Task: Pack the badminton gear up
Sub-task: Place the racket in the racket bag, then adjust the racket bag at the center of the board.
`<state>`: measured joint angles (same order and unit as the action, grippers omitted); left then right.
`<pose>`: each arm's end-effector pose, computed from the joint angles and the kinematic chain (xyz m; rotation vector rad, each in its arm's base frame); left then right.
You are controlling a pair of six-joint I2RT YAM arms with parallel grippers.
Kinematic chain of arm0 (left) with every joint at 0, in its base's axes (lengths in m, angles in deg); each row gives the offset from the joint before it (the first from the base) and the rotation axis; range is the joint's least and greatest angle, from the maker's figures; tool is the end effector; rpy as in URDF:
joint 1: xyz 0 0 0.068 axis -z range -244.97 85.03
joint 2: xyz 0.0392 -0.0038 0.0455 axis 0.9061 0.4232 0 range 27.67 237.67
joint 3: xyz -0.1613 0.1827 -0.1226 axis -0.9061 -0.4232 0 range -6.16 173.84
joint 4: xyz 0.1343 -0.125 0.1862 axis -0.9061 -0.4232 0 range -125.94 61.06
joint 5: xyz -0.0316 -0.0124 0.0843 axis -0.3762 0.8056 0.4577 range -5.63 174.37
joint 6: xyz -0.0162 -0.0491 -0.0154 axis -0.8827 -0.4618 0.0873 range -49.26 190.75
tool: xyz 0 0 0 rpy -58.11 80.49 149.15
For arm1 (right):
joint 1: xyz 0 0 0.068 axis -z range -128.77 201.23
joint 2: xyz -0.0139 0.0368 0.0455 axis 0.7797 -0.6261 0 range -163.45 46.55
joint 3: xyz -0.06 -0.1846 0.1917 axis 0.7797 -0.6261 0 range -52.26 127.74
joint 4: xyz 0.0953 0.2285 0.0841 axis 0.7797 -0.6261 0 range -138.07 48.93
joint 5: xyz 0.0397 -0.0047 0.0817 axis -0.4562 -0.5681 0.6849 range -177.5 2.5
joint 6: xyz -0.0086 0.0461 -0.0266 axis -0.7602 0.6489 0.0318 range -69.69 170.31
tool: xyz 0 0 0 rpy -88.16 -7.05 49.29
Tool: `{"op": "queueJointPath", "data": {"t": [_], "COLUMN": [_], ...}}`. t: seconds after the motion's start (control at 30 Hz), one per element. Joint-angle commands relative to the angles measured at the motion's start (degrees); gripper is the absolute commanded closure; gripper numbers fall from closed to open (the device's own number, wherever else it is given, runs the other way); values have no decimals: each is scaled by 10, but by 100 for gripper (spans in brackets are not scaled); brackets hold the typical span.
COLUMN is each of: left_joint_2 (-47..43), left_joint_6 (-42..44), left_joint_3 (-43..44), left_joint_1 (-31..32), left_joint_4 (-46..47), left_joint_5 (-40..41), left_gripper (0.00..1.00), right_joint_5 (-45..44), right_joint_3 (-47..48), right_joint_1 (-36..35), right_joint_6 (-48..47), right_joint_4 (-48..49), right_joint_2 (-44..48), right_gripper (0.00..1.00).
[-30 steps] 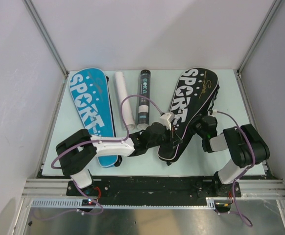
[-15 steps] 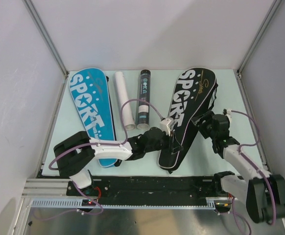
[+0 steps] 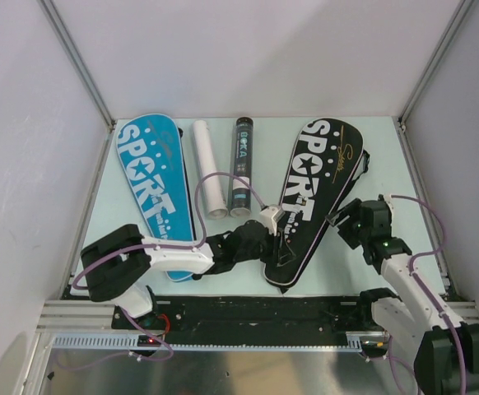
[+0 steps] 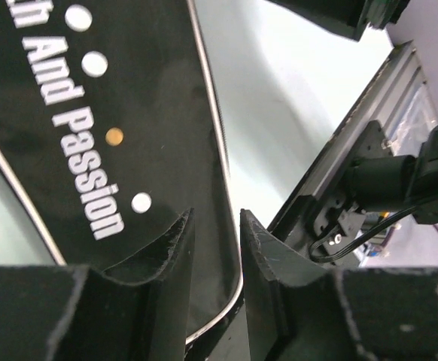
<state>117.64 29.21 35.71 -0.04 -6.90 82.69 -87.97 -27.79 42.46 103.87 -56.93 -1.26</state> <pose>0.1375 -0.2962 0.1870 0.4749 2.1933 -1.1414 0.1745 0.0266 0.1979 0.8876 2.1424 0.5614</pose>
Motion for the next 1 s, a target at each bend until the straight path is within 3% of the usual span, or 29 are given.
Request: {"op": "queueJointPath", "data": {"t": [0.0,0.27,0.43,0.6,0.7,0.87,0.97], "left_joint_2": [-6,38,30,-3,-40,-113,-155], "left_joint_6": [11,-2,4,33,73,157,196], "left_joint_3": [-16,-24,-41,-33,-14,30,34], "left_joint_1": [2,5,14,17,18,19,20], "left_joint_4": [-18,-21,-32,-66,-113,-219,-255], "left_joint_5": [12,-15,25,48,69,151,205], "left_gripper": [66,66,66,65,63,58,55], "right_joint_5": [37,99,136,111,111,87,66], "right_joint_3": [21,12,2,-11,-14,-14,-9], "right_joint_1": [0,6,5,-13,-14,-16,-22], "right_joint_6": [-26,-67,-51,-38,-28,-17,-12], "right_joint_4": [26,145,217,249,258,231,205], "right_joint_2": [-45,-166,-236,-266,-273,-211,-155], "right_gripper": [30,29,30,34,50,89,99]}}
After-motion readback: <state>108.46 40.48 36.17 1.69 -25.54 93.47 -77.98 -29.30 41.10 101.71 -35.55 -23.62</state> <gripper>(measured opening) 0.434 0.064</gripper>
